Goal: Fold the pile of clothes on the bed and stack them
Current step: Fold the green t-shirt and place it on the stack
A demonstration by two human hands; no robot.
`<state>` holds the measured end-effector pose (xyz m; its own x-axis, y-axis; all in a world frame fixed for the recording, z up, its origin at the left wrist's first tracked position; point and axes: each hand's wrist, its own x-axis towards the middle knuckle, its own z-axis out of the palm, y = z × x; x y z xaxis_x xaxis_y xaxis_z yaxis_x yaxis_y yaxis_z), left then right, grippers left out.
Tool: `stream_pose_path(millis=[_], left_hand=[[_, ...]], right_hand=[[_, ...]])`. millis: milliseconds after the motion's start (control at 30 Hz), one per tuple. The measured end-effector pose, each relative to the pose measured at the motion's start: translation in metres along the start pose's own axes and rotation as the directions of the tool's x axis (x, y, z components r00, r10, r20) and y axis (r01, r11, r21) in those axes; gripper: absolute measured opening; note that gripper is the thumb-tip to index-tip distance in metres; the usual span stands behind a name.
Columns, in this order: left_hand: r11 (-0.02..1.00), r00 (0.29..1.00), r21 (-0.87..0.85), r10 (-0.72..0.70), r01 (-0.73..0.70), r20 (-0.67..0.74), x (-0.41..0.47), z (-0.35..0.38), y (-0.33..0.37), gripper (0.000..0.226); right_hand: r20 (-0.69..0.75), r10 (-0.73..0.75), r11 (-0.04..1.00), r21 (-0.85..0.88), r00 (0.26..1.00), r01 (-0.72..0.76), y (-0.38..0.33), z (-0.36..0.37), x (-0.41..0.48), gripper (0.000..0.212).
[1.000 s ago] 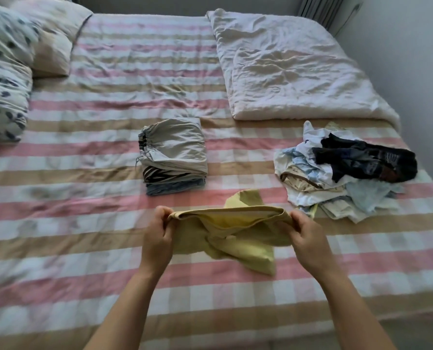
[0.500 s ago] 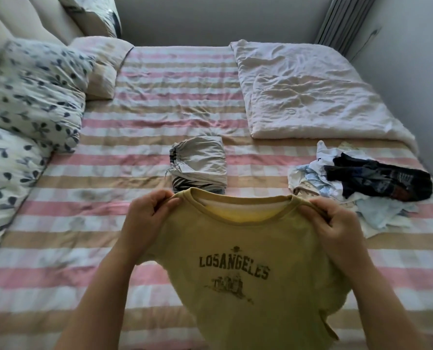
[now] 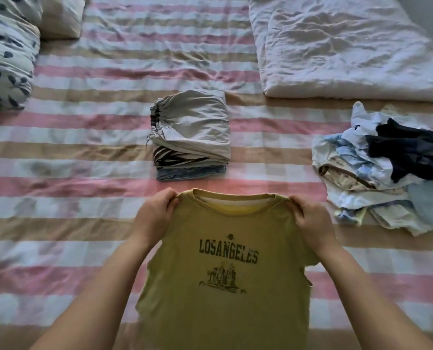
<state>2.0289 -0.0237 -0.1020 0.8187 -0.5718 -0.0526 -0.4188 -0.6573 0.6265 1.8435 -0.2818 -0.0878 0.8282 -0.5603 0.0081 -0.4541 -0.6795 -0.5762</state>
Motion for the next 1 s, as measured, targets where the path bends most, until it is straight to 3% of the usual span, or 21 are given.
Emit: stream_pose_path(millis=[200,333,500,633,733,833,1000], left_hand=[[0.996,0.997,0.069,-0.061,0.064,-0.042,0.063,0.056,-0.035,0.015],[0.973,0.968,0.021,-0.225,0.229,-0.111,0.094,0.078,-0.057,0.023],[0.957,0.949,0.146,-0.214,0.251,-0.231,0.120,0.088,-0.071,0.023],[0.929,0.948,0.226,-0.253,0.294,-0.195,0.115,0.092,-0.083,0.029],[0.904,0.917,0.160,-0.380,0.396,-0.123,0.097,0.085,-0.099,0.043],[0.908,0.906,0.054,-0.409,0.416,-0.105,0.088,0.075,-0.110,0.034],[0.866,0.843,-0.251,-0.487,0.433,-0.226,0.074,0.078,-0.100,0.036]], right_hand=[[0.021,0.119,0.991,-0.071,0.993,-0.118,0.049,0.063,0.067,0.016],[0.017,0.096,0.978,-0.186,0.995,-0.091,0.064,0.096,0.104,0.019],[-0.046,0.068,0.967,-0.244,0.997,-0.077,0.065,0.119,0.144,0.019],[0.012,0.224,0.947,-0.241,0.975,-0.215,0.073,0.121,0.146,0.024],[0.081,0.355,0.904,-0.283,0.931,-0.320,0.097,0.098,0.129,0.032],[0.215,0.370,0.916,-0.248,0.904,-0.316,0.117,0.078,0.116,0.024],[-0.016,0.379,0.925,-0.010,0.925,-0.379,0.102,0.092,0.112,0.023]])
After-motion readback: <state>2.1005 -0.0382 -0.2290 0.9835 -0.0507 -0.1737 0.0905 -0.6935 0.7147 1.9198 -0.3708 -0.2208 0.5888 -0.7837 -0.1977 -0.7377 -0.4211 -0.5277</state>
